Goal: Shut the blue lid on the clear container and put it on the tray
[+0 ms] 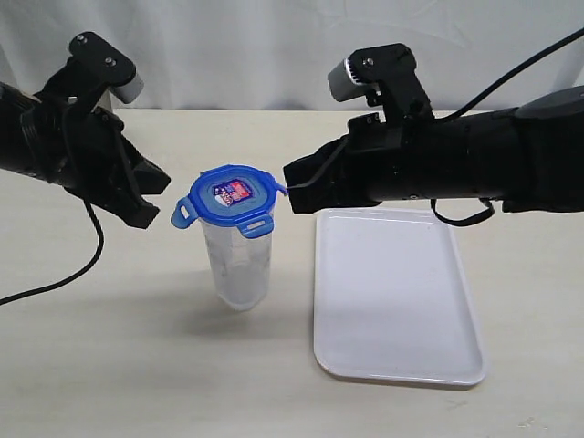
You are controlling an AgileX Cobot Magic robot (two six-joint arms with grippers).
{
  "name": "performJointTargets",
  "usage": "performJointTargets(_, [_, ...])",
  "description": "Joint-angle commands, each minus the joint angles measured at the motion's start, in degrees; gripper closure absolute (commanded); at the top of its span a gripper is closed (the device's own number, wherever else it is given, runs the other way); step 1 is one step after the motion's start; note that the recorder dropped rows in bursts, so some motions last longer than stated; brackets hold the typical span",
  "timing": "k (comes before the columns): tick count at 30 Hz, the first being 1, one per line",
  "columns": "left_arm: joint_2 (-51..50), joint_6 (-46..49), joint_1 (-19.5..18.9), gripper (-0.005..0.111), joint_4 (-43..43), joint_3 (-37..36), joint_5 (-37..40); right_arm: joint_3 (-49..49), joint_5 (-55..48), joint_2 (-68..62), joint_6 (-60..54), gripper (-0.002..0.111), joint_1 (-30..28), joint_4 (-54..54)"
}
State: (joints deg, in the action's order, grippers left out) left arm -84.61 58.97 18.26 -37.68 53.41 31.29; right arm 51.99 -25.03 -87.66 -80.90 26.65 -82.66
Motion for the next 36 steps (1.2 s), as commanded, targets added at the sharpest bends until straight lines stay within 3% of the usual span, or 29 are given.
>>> performJointTargets(1, [0.4, -0.7, 0.4, 0.107, -0.7, -0.1, 2.7, -1.3, -2.4, 0.7, 0.8, 0.104, 0.2, 1.3])
performJointTargets(36, [0.4, -0.4, 0.5, 0.107, -3.5, -0.1, 9.5, -1.7, -2.5, 0.7, 0.7, 0.104, 0.2, 0.9])
